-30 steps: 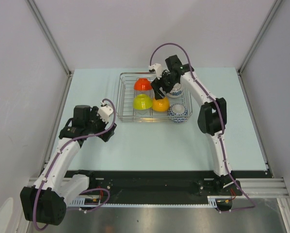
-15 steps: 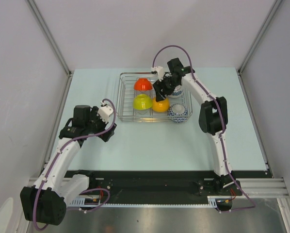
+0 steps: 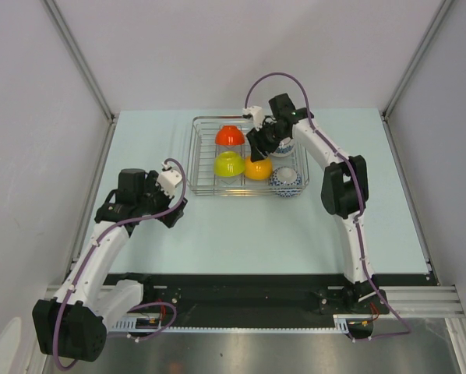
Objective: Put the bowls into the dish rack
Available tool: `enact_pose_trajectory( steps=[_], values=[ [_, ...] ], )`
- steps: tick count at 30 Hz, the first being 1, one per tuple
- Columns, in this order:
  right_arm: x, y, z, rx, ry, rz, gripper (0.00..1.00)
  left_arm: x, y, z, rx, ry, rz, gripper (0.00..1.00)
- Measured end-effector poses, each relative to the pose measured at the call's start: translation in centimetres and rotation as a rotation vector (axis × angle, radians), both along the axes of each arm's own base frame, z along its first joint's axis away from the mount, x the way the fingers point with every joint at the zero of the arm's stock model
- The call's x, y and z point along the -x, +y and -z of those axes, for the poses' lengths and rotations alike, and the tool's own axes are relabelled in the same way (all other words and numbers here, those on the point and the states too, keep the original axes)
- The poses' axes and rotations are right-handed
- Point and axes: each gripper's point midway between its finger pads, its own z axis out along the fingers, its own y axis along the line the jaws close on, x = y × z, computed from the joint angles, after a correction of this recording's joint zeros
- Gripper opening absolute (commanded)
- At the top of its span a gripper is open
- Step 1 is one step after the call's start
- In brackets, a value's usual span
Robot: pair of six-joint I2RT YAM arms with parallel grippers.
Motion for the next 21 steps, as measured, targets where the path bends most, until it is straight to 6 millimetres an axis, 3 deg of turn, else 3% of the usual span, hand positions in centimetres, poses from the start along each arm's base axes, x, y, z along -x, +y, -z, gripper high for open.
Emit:
enact_pose_trajectory(
  steps=[21],
  values=[
    [0.16,-0.15,-0.35,0.072,-0.064,-0.007,0.35,0.0,-0.01,-0.01,0.001,0.0,0.0,1.0]
  ],
)
